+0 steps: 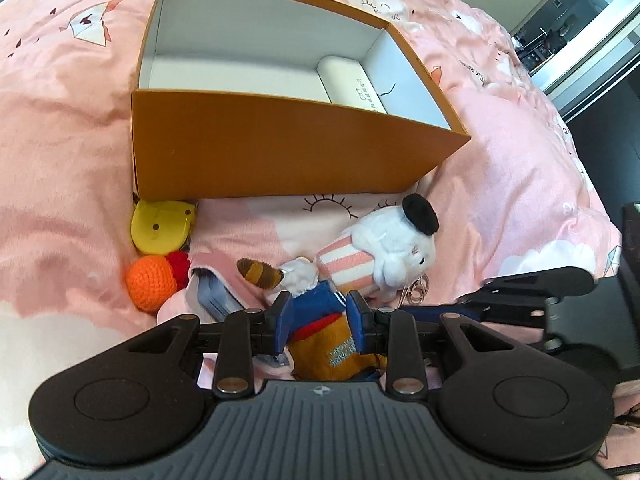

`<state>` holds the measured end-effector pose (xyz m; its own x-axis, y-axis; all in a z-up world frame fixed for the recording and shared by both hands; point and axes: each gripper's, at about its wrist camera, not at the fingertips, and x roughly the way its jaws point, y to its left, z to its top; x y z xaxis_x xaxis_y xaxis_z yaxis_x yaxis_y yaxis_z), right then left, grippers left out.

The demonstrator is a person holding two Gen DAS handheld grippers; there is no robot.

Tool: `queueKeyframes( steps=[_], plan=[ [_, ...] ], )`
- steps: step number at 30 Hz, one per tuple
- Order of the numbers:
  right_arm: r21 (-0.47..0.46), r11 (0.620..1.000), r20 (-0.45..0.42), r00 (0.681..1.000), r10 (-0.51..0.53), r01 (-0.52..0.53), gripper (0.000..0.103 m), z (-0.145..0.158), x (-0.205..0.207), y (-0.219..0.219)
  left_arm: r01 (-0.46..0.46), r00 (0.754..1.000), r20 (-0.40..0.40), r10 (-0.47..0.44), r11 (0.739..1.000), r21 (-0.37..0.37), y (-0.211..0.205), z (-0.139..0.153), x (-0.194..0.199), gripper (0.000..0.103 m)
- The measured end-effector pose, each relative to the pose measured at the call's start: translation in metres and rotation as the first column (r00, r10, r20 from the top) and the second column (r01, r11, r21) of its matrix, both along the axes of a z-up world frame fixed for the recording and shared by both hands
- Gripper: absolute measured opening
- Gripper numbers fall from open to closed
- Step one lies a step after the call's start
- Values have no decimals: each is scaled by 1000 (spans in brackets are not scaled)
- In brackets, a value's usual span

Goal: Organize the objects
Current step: 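Grasp the white striped plush with the left tool while the right tool grasps the orange bear plush, then lift both plushes and carry them over the orange box with both tools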

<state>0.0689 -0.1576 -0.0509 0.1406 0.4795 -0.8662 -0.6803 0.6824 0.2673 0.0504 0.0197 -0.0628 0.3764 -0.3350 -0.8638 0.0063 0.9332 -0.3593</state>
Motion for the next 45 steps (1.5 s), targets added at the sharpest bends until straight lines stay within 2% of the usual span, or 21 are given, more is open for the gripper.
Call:
queueKeyframes(
  steps=[2,5,7,10,11,13,14,16,18,20,23,26,31,37,42,45],
  plan=[
    [-46,999,-17,1000,-2,1,45,-9,2,8,2,1000,-1,-2,1000,-6,-5,-6,2,35],
    [-79,997,-57,998,-23,18,49,-24,11,12,5,1000,-2,-5,1000,-16,-3,-9,-2,35],
    [-67,997,-105,994,-35,28,53,-34,17,10,2,1000,-3,-2,1000,-27,-1,-11,-3,35],
    [-59,998,-136,990,-24,16,68,-42,22,13,-2,1000,-2,2,999,-38,2,-12,-2,35],
    [-61,998,-135,991,-17,9,68,-43,22,15,-2,1000,0,2,999,-39,2,-12,-2,35],
    [-67,998,-96,995,13,-19,66,-40,18,19,-3,1000,1,3,999,-41,3,-13,-2,35],
    [-50,998,-71,997,36,-39,52,-35,15,19,-4,1000,0,4,999,-40,3,-13,-2,35],
    [-33,998,-57,997,60,-62,45,-33,15,22,-4,1000,3,5,999,-37,3,-12,-2,35],
    [-60,996,-62,996,65,-69,46,-37,19,26,-4,1000,9,4,999,-35,4,-11,-2,35],
    [-57,997,-136,990,41,-49,47,-46,26,25,-1,1000,11,2,999,-37,3,-11,-2,35],
    [-28,1000,-266,964,-5,-3,51,-62,37,19,3,1000,3,-3,999,-39,3,-13,-1,35],
    [-13,1000,-280,960,-3,-1,49,-65,34,17,7,1000,2,-7,999,-40,2,-14,-2,35],
    [3,1000,-211,978,-2,3,37,-50,19,11,37,998,52,-35,999,-35,-1,-5,-6,35],
    [69,993,-128,988,-83,92,35,-17,14,-18,106,981,163,-101,994,-24,-7,20,-11,35],
    [113,975,-28,981,-190,192,35,15,17,-46,142,972,186,-143,990,17,-16,28,-8,35],
    [113,958,32,963,-268,263,35,30,20,-62,195,960,192,-204,979,64,-26,27,-3,35]
  ],
)
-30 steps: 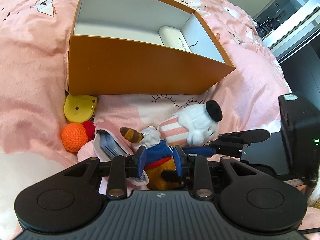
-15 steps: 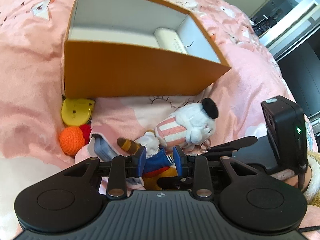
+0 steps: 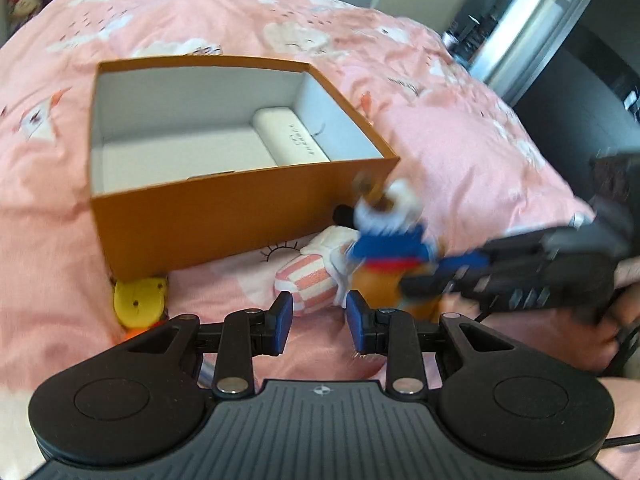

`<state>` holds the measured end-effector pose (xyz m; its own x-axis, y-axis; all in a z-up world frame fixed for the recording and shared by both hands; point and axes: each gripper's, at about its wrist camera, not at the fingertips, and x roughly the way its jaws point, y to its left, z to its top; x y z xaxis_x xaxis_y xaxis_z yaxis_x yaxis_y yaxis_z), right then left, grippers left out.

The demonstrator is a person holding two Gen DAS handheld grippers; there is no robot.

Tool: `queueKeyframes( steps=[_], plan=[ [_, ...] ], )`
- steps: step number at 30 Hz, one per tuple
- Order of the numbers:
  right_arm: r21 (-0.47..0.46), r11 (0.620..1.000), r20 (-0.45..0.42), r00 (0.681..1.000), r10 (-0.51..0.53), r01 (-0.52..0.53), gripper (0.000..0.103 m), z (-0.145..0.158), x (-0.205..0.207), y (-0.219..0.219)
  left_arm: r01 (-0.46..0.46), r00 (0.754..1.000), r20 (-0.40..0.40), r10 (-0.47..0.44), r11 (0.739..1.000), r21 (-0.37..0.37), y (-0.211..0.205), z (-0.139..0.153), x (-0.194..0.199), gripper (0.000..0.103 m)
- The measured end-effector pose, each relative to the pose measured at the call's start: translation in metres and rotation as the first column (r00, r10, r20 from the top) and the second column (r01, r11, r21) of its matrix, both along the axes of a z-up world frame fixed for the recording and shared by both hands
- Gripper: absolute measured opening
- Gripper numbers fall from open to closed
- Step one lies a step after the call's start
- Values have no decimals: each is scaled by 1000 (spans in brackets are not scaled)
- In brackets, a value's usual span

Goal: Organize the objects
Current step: 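Lift both plushes and carry them over the orange box with both tools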

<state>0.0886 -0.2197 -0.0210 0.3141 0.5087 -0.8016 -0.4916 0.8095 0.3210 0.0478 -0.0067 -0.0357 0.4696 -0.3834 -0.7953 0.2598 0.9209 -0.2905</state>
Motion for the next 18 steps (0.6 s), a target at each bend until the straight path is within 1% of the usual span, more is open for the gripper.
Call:
queueKeyframes(
  steps=[3,4,5,8,10,12,15,16,18],
  plan=[
    [-2,996,5,996,-88,88,35,7,8,-21,87,996,17,-88,995,54,-14,-3,7,39],
    [-9,993,5,993,-118,118,35,7,10,-28,120,992,26,-122,990,72,-19,-4,9,43],
    [-18,989,3,990,-144,144,35,6,11,-36,153,987,29,-157,984,92,-24,-6,12,48],
    [-39,976,-14,976,-215,215,35,-3,15,-54,249,967,11,-253,958,145,-39,-14,26,54],
    [-53,967,-31,968,-250,248,35,-10,19,-63,300,953,-16,-301,941,159,-47,-21,40,55],
    [-61,963,-44,963,-267,264,35,-18,23,-68,331,943,-31,-331,928,170,-53,-27,56,55],
    [-48,962,-71,960,-271,268,36,-29,28,-71,376,926,-49,-374,907,187,-63,-38,76,56],
    [-41,963,-80,960,-269,266,36,-32,30,-71,400,916,-53,-397,896,192,-67,-42,81,56],
    [-31,966,-94,961,-260,258,36,-37,32,-71,454,891,-75,-449,867,208,-77,-51,87,59]
  ],
)
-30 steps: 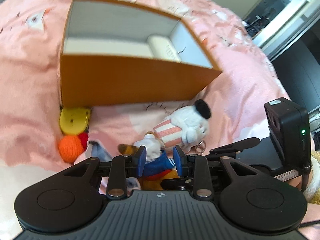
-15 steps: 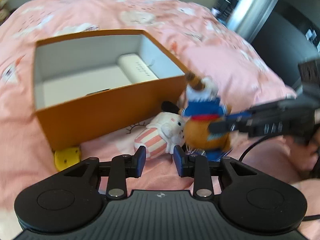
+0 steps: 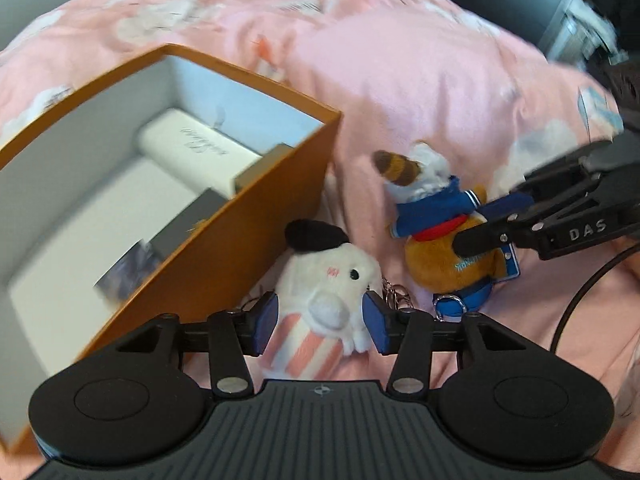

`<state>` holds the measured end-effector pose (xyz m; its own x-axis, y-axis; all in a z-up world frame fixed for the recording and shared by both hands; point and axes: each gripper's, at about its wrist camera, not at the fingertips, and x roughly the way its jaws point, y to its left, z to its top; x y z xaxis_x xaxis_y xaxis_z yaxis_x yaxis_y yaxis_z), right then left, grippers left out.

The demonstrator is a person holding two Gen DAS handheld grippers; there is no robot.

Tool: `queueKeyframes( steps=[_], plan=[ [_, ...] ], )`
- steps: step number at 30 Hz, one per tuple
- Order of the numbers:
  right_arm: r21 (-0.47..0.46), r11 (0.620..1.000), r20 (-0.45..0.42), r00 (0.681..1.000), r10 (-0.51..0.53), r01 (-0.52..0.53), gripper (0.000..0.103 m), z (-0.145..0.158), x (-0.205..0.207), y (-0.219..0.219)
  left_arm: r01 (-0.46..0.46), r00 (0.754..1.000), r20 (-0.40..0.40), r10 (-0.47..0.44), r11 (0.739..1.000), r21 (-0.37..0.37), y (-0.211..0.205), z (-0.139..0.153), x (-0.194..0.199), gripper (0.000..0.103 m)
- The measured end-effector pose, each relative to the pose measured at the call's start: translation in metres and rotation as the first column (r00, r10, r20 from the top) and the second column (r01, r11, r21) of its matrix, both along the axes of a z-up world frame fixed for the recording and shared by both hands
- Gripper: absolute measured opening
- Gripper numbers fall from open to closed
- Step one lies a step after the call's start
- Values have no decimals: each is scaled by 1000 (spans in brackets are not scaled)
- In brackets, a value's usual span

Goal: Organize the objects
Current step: 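Lift both plushes and carry them over the orange box with both tools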

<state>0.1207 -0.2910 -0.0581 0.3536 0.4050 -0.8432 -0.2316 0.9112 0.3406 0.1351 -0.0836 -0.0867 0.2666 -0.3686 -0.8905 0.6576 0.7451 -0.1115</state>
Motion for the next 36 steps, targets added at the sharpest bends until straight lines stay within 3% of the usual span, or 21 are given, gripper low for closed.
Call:
queueKeyframes(
  steps=[4,8,14,22,25,30,33,36],
  plan=[
    [19,1000,-18,1000,12,-11,36,-7,0,-5,34,999,-24,-31,995,93,-15,-17,9,66],
    [36,999,-45,999,5,-3,37,-16,4,-8,26,998,-60,-20,994,106,-22,-29,12,75],
    [57,998,-67,998,11,-7,38,-25,7,-12,26,997,-76,-12,982,190,-37,-49,11,87],
    [62,998,-69,998,10,-5,38,-24,3,-11,-84,996,-14,88,979,188,-37,-50,-5,86],
    [57,998,-65,998,6,-2,37,-22,1,-11,-157,988,11,157,977,143,-27,-40,-18,81],
    [101,995,-42,999,-11,15,36,-5,-1,-15,-291,957,-5,291,956,-36,5,-6,-36,80],
    [120,993,6,1000,5,-6,36,16,-3,-13,-353,934,-14,356,921,-166,28,23,-47,79],
    [129,990,71,997,42,-51,36,44,-4,-8,-415,904,-31,426,859,-300,54,50,-58,78]
  ],
)
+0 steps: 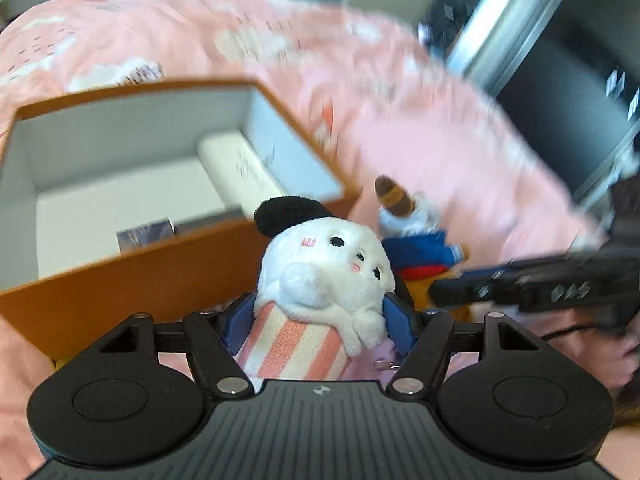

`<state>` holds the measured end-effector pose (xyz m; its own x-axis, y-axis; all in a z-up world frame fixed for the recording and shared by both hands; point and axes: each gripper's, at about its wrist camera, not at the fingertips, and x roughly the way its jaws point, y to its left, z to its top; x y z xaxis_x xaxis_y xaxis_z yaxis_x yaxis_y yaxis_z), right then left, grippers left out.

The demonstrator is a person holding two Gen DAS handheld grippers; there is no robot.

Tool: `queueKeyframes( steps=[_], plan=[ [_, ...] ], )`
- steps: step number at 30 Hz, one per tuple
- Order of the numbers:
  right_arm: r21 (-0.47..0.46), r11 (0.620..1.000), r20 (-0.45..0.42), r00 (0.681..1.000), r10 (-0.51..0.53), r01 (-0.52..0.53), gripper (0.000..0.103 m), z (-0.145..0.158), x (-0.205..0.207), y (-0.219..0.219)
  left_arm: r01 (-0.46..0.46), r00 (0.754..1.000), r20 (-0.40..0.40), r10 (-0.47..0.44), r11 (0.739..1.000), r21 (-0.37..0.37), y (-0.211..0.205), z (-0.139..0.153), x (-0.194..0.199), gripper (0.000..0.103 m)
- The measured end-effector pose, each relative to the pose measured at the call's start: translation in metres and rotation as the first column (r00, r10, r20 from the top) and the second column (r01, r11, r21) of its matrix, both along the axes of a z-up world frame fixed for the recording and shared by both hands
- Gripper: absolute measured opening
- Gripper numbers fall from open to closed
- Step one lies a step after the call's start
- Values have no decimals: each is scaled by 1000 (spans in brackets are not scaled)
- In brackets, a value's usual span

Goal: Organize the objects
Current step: 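Lift both plushes and carry them over the orange box with both tools, then lower both plushes into the box and open both tools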

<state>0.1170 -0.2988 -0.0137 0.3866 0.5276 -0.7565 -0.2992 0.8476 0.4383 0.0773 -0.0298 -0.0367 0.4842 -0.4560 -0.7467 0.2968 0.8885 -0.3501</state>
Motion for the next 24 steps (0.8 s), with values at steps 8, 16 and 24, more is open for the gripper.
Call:
queueKeyframes(
  steps=[8,16,24],
  plan=[
    [10,994,151,983,108,-111,36,74,30,34,-202,970,115,215,973,-114,30,68,40,78],
    [-14,984,212,961,177,-178,36,108,96,98,-355,915,142,377,922,-155,60,83,93,78],
    [-115,976,34,981,189,-184,36,36,168,142,-503,864,-43,501,857,-109,76,5,143,78]
  ],
)
